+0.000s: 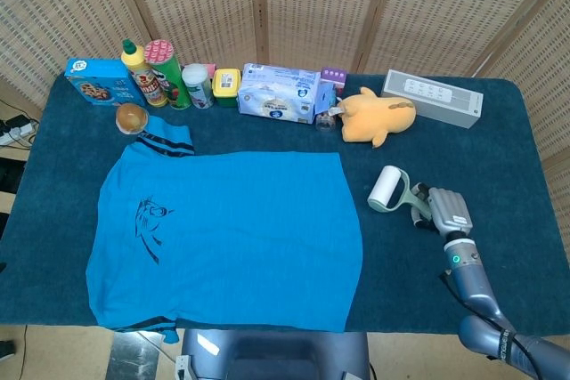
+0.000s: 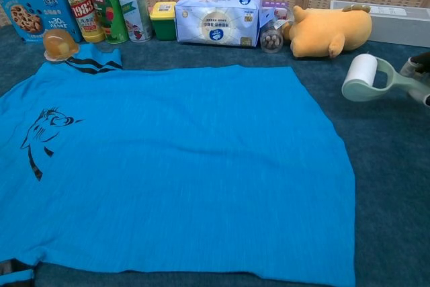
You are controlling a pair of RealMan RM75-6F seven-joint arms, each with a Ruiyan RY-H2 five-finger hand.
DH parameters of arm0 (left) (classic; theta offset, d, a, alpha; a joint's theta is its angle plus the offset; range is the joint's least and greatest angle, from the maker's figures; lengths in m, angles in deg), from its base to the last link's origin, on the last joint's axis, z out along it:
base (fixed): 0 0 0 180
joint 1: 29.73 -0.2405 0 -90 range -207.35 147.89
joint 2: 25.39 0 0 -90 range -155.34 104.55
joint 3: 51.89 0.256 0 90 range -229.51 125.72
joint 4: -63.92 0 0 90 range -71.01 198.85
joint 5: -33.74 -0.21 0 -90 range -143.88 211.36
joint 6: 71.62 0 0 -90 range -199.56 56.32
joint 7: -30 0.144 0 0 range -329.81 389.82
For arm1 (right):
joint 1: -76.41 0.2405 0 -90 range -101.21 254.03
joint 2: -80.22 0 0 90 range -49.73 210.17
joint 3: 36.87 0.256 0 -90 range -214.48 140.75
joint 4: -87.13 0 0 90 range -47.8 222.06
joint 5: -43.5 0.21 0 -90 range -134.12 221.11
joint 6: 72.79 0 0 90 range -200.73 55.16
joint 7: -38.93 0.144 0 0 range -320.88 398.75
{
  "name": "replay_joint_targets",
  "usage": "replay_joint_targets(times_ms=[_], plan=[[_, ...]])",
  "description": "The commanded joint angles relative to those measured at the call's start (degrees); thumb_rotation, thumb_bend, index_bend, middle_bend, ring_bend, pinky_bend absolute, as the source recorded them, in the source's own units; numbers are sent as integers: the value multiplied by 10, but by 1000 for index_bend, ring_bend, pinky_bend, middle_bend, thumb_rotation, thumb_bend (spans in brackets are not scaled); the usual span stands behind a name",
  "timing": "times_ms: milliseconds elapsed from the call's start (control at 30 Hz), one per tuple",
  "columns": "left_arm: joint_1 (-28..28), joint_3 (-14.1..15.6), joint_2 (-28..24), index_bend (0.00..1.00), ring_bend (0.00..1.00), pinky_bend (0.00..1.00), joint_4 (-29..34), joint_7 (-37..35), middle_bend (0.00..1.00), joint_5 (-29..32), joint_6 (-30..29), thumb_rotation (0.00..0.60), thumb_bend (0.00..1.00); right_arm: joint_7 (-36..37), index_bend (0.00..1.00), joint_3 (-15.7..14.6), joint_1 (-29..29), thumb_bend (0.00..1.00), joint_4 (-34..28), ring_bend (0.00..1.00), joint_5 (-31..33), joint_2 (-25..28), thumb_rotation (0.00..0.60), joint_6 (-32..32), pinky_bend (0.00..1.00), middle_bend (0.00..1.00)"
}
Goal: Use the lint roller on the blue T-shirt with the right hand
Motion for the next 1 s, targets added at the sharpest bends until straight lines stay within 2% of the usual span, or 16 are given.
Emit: replay_joint_targets(times_ms=[33,167,233,433,600,800,1000], plan=[[0,0,0,0,0,120,0,0,0,0,1,600,122,21,527,4,8,1000,-20,671,-40,22,600,1,851,638],[1,0,0,0,0,121,1,1,0,-1,1,600,122,-4,527,4,29,1000,-52,671,-69,42,600,-7,856,637],[1,1,1,0,0,120,2,3,0,-3,2,600,123,-40,527,6,53,1000,-74,670,-83,49,600,-19,855,637],[0,2,1,0,0,120,2,4,0,-6,-2,600,123,-173,527,10,124,1000,-125,667,-48,55,600,-64,855,637],[0,3,0,0,0,120,2,0,0,-7,1,600,123,-316,527,8,182,1000,-160,666,24,45,600,-64,855,637],[0,5,-3,0,0,120,0,-6,0,-12,5,600,122,-459,527,-4,244,1000,-207,664,120,30,600,-30,855,637],[2,7,-4,0,0,120,-2,-9,0,-19,10,600,122,-582,527,-18,315,1000,-252,659,245,26,600,4,854,636]])
